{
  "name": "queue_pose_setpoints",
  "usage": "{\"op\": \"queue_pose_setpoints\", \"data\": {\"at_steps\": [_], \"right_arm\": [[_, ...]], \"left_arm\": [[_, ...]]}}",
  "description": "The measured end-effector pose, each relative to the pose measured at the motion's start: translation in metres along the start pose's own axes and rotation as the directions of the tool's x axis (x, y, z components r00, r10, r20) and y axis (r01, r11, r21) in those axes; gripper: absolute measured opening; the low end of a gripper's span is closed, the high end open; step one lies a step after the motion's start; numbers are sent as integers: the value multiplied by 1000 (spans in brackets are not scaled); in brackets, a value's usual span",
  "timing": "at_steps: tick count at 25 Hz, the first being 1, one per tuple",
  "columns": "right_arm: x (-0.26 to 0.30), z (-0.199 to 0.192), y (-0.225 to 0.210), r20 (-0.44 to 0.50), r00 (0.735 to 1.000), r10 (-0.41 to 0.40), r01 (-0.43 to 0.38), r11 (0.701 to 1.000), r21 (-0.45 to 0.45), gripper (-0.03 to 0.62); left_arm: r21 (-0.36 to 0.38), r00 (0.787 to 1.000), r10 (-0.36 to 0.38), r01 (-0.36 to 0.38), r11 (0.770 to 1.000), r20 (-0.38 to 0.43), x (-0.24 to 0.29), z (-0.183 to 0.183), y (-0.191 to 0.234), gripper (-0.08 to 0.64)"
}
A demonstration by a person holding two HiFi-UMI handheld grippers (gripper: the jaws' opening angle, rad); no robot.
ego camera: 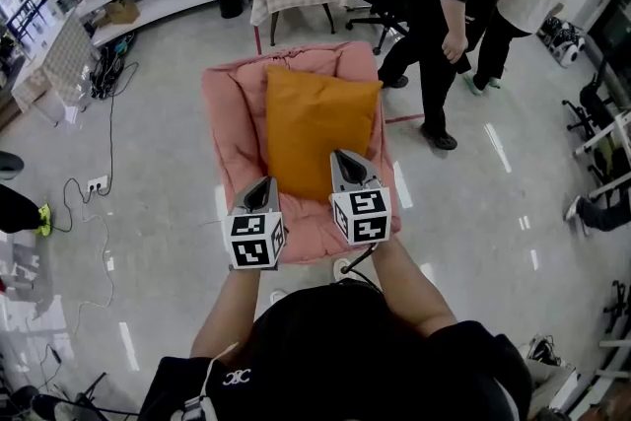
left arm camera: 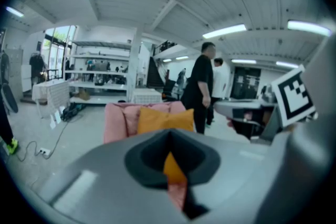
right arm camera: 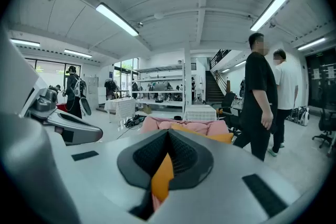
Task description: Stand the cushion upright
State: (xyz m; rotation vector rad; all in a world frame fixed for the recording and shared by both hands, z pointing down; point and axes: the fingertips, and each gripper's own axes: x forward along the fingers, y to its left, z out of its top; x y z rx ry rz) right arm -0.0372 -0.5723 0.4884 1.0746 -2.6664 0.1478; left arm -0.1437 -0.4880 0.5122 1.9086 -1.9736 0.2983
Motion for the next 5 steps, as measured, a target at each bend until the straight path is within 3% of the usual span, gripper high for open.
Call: {"op": "queue_pose_setpoints", "data": {"at_steps": [5], "right_arm": [[-1, 1, 0, -7, 1000, -10, 10, 1000, -3, -2]], "left_arm": [[6, 1000, -13, 13, 1000, 2, 0, 4, -3, 0]]}}
